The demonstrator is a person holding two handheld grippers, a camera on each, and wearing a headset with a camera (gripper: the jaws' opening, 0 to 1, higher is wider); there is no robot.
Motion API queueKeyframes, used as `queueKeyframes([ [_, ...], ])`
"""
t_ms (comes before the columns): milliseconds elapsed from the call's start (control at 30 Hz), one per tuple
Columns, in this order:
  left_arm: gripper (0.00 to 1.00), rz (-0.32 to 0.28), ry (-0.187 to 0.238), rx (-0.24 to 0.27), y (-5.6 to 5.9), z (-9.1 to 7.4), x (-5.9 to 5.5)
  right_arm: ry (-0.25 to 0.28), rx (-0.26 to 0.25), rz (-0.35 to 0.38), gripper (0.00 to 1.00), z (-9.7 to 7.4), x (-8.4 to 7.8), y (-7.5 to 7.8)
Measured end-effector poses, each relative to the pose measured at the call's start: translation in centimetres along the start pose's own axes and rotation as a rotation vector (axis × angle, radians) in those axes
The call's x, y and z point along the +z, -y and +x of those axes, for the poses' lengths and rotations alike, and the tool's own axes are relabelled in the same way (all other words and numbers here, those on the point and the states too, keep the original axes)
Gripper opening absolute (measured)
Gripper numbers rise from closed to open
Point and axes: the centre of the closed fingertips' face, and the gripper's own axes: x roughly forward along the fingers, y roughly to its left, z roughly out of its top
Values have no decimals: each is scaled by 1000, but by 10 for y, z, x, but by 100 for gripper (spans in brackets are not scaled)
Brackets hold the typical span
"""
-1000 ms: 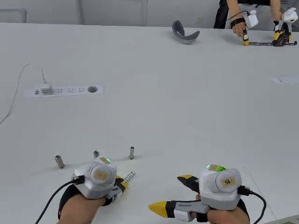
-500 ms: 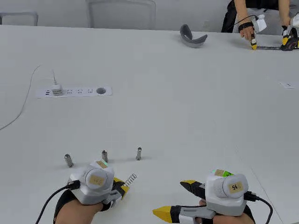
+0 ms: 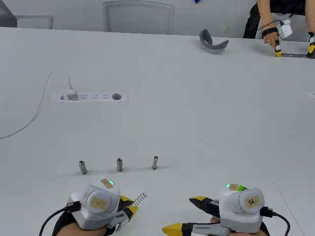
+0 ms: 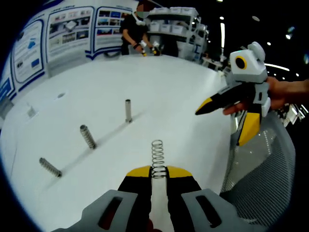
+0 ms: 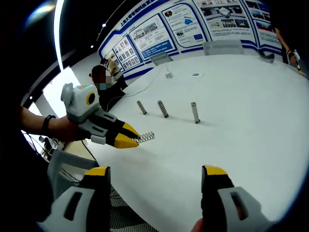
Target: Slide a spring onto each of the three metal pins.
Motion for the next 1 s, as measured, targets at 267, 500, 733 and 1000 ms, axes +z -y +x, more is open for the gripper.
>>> queueKeyframes([
  [267, 10, 41, 13, -18, 6, -20, 3, 31, 54, 10, 72, 9, 13, -14],
  [500, 10, 91, 21, -23, 13, -29, 8, 55, 103, 29, 66, 19, 22, -27],
  [733, 10, 119, 43, -45, 25, -34, 18, 72, 146, 39, 59, 27, 30, -41],
  [1000, 10, 137, 53, -75, 42, -35, 19, 86, 191, 70, 49, 31, 34, -51],
])
